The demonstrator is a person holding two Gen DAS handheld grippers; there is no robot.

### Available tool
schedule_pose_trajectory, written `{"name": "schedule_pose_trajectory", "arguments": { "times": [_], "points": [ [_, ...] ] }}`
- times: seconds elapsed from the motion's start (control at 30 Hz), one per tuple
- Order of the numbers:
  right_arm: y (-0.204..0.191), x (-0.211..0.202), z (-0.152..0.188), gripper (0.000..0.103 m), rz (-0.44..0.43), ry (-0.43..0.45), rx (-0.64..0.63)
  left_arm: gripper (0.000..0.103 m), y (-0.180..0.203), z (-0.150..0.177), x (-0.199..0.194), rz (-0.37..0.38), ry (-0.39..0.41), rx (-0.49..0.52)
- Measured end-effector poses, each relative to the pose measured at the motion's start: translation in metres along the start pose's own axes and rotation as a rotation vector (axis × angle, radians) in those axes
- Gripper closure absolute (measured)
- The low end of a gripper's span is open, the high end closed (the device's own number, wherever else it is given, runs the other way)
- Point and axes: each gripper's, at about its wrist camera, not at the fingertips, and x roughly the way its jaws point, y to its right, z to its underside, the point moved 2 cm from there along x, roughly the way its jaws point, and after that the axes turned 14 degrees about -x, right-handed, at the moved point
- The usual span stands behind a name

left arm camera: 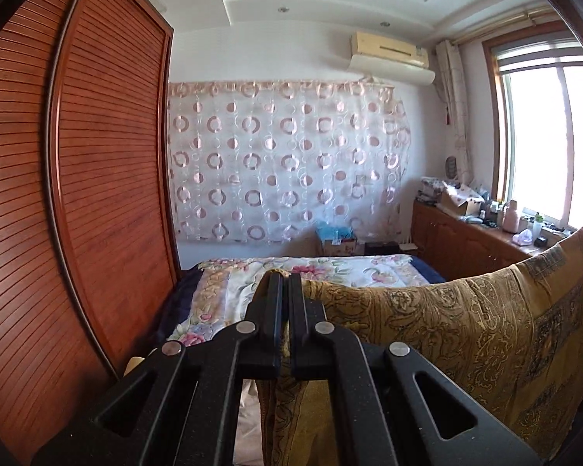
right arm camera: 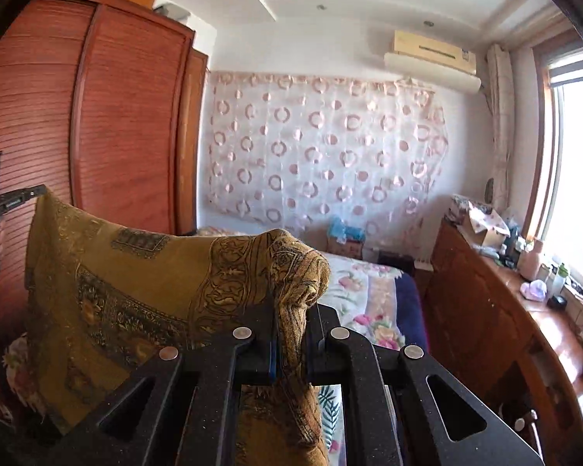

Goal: Fold small clothes

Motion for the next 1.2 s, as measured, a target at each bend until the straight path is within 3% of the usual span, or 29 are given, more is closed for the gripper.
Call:
{"name": "schedule_pose_trajectory", "arguments": {
  "times": [0.1,0.37,0.47,0.5,0.53,0.57,0.6,0.67,0.73,0.93,1.2],
  "points": [
    [-0.002,0.053,-0.003,0.094,0.009,-0.074,-0.005,0.100,0.002,0.012,0.036,-0.016,-0.041,0.003],
    [-0.028,0.177,-0.005,0.093,-0.014,-0.271,0.029,0.100,0.006,0.080,0.129,-0.066,-0.218,0.035],
    [-0.036,0.205,-0.004,0.079,-0.016,-0.365,0.047,0.099,0.005,0.106,0.143,-0.022,-0.328,0.005],
    [-0.039,0.210,-0.003,0.075,-0.010,-0.388,0.044,0.089,0.005,0.115,0.141,-0.008,-0.348,0.008],
    [-0.041,0.211,-0.004,0.072,-0.008,-0.397,0.044,0.070,0.007,0.120,0.138,-0.003,-0.357,0.018],
    [-0.044,0.209,-0.002,0.065,-0.015,-0.401,0.041,0.060,0.008,0.125,0.133,0.011,-0.362,0.025],
    [-0.044,0.209,-0.005,0.062,-0.019,-0.400,0.040,0.053,0.009,0.130,0.128,0.027,-0.368,0.028],
    [-0.043,0.195,-0.009,0.055,-0.031,-0.391,0.054,0.050,0.011,0.139,0.116,0.044,-0.388,0.033],
    [-0.042,0.181,0.001,0.050,-0.055,-0.379,0.093,0.032,0.011,0.149,0.102,0.061,-0.402,0.031],
    [-0.058,0.127,0.032,0.050,-0.099,-0.386,0.195,0.028,0.021,0.189,0.084,0.109,-0.480,0.043],
    [-0.067,0.114,0.056,0.050,-0.164,-0.447,0.265,0.028,0.025,0.248,0.095,0.100,-0.616,0.081]
  ]
}}
